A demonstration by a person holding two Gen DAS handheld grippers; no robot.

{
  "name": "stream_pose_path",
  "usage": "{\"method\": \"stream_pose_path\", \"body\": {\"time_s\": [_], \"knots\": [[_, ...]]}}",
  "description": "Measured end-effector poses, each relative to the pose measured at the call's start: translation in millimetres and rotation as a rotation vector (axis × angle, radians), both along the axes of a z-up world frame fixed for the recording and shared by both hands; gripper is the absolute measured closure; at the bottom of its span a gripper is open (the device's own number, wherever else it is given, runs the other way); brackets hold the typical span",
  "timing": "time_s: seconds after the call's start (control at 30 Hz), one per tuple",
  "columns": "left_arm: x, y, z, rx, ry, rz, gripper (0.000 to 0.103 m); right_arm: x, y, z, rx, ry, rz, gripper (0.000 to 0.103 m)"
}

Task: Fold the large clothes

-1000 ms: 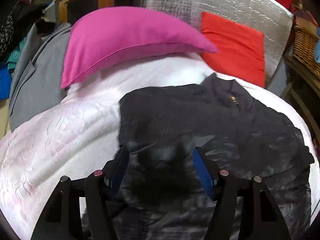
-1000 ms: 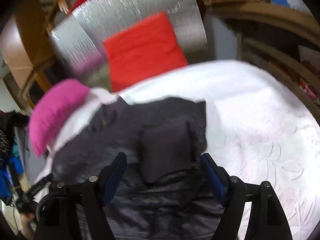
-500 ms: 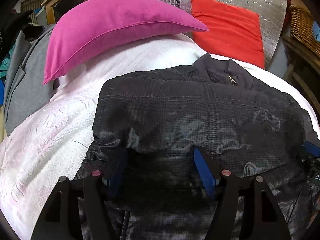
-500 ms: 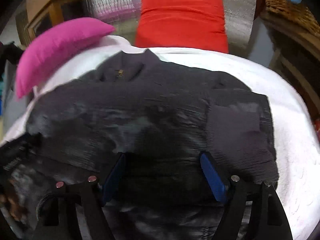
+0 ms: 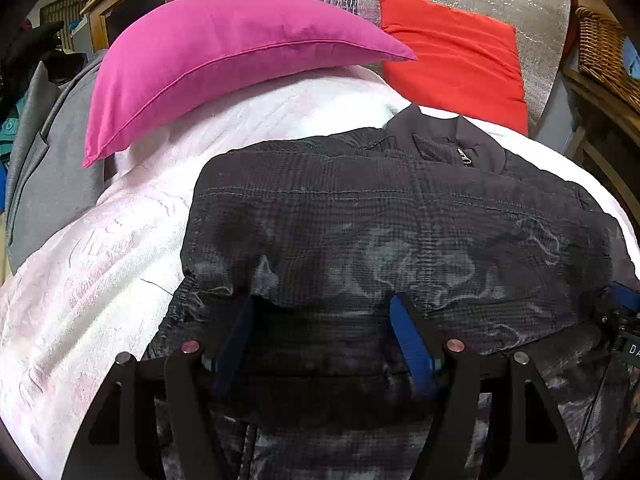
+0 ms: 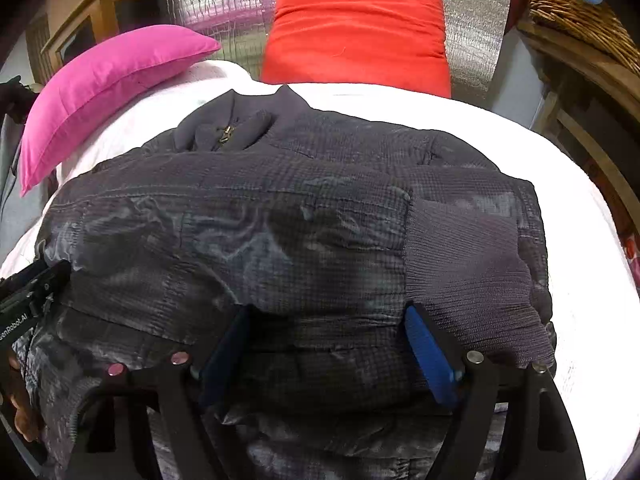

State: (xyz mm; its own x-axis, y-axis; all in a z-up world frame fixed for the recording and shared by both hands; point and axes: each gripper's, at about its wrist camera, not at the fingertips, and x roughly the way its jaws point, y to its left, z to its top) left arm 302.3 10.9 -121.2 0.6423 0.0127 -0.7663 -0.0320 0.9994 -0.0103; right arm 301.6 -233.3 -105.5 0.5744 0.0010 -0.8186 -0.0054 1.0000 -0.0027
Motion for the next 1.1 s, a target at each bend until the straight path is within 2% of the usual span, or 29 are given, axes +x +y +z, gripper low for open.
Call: {"method": "stream_pose_path", "body": {"time_s": [0.67, 0.73, 0.77, 0.83, 0.9, 0.97, 1.03, 1.1], "knots": [[-1, 2, 3, 0.004, -0.003, -0.017, 0.03, 0, 1, 1, -0.012, 0.007, 0.007, 0.019], [-1, 14, 17, -0.066, 0.002, -0.032, 0.031, -1, 0, 12, -0.013, 0.015, 0.018, 0.019], [-2, 23, 25, -0.099, -0.02, -0.029, 0.031, -6, -3, 22, -0.018, -0.016, 0.008, 0.02], [-7, 57, 53, -0.166, -0.126, 0.016, 0.031, -18, -4, 43, -0.03, -0.104, -0.016, 0.019], [1, 87, 64, -0.219, -0.139, 0.073, 0.031, -24, 4, 57, -0.012, -0.148, 0.004, 0.019], [25, 121, 59, -0.303, -0.06, 0.115, 0.031, -22, 31, 65, 0.011, -0.147, 0.091, 0.019], [42, 137, 46, -0.34, 0.001, 0.133, 0.032, -18, 65, 66, 0.021, -0.147, 0.182, 0.019], [55, 141, 32, -0.338, 0.054, 0.126, 0.032, -13, 97, 62, 0.034, -0.14, 0.265, 0.019]]}}
